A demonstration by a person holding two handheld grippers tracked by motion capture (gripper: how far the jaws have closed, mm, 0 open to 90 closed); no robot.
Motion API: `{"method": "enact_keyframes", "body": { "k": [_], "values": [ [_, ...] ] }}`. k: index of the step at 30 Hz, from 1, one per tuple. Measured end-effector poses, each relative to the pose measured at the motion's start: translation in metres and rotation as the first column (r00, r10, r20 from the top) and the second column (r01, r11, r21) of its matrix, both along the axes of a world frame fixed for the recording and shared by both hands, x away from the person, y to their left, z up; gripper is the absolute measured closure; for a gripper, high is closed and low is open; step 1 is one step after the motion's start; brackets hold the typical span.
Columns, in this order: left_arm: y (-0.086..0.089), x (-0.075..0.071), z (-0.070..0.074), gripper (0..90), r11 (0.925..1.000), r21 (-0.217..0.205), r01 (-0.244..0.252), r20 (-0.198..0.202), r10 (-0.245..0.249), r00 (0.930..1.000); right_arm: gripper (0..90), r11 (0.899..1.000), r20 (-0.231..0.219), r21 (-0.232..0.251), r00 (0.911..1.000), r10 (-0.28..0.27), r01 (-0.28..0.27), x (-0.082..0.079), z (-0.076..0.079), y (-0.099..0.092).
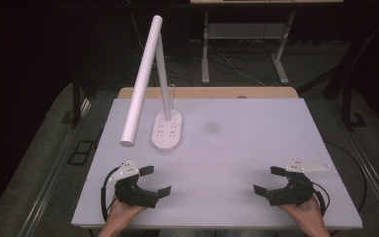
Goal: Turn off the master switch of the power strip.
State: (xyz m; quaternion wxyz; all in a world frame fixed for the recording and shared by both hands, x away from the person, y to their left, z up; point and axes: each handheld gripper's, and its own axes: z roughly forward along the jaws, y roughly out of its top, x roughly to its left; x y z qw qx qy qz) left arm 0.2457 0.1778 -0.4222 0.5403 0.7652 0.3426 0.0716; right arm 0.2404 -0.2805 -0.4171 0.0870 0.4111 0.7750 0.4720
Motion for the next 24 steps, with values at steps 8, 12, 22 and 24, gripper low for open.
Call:
{"method": "enact_keyframes", "body": {
  "k": [8, 12, 22, 24],
  "values": [
    [0.0007, 0.0001, 0.0, 0.0, 1.0, -0.008, 0.002, -0.008, -0.002, 1.0, 0.1, 1.0, -0.003, 0.008, 1.0, -0.001, 0.001, -0.001, 0.0005, -0.0009],
    [0.0013, 0.0003, -0.0003, 0.0, 1.0, -0.006, 0.003, -0.012, -0.003, 0.9999, 0.1, 1.0, -0.008, 0.007, 1.0, 0.002, -0.002, -0.0008, 0.0004, -0.0012],
    [0.0008, 0.0002, 0.0001, 0.0, 1.0, 0.004, 0.008, -0.016, -0.008, 0.9998, 0.1, 1.0, -0.014, 0.003, 0.9999, 0.006, -0.006, -0.001, 0.0006, -0.002],
    [0.0006, 0.0, 0.0008, 0.0, 1.0, 0.005, 0.008, -0.02, -0.008, 0.9998, 0.1, 1.0, -0.014, 0.0, 0.9999, 0.008, -0.008, -0.0008, 0.0003, -0.0022]
  ]
}}
